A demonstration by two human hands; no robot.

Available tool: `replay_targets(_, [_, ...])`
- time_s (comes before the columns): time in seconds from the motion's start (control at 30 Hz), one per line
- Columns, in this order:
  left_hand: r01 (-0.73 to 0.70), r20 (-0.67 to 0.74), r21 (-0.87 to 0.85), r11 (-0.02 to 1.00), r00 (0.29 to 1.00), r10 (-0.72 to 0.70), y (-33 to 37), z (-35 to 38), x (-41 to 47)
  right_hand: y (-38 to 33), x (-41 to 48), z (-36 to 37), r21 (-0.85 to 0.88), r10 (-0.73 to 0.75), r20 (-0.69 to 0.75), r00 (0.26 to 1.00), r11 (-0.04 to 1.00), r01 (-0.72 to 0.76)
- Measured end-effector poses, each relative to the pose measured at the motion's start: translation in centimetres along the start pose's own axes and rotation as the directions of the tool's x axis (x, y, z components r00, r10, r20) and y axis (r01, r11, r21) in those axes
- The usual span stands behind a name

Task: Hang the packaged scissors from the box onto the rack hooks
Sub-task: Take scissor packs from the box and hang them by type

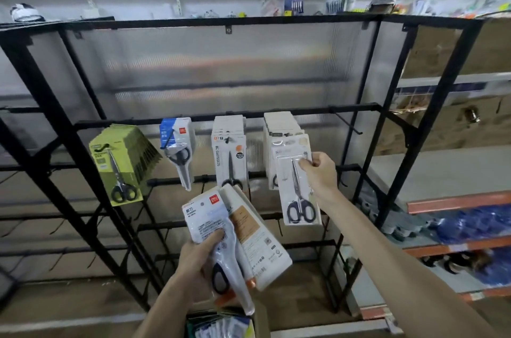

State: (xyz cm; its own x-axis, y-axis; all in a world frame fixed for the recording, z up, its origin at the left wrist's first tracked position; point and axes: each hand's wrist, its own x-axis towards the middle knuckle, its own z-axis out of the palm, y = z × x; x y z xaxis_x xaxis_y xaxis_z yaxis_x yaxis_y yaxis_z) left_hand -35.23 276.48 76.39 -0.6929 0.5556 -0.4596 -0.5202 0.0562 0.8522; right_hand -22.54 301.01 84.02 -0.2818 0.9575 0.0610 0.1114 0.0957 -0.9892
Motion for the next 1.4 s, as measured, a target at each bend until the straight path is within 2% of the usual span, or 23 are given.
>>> replay_targets(0.3, [-0.038,-0.009,-0.025,0.999,0.999,0.038,0.4,0.3,2.4,1.4,5.2,2.1,-0.010,0.081,0.013,0.997,0.997,-0.081])
replay_targets(0.57, [-0.029,-0.028,0.029,0.999,0.999,0.030,0.6,1.2,3.6,3.2,4.8,2.3,-0.023,0.055,0.023,0.998,0.998,-0.055])
replay_targets(0.8, [-0.010,-0.039,0.005,1.000,0.999,0.010,1.1,1.3,4.3,2.6,3.1,1.9,-0.048,-0.129,0.106,0.986,0.990,0.134])
replay_targets(1.03, [-0.029,-0.034,0.021,0.999,0.999,0.029,1.5,1.0,4.7,2.8,4.8,2.3,-0.048,-0.031,0.047,0.998,0.998,0.033])
replay_targets(1.4, [-0.043,-0.005,0.052,0.998,0.999,0.043,1.5,0.5,4.8,2.3,4.5,2.3,-0.100,-0.054,0.055,0.997,0.993,0.059])
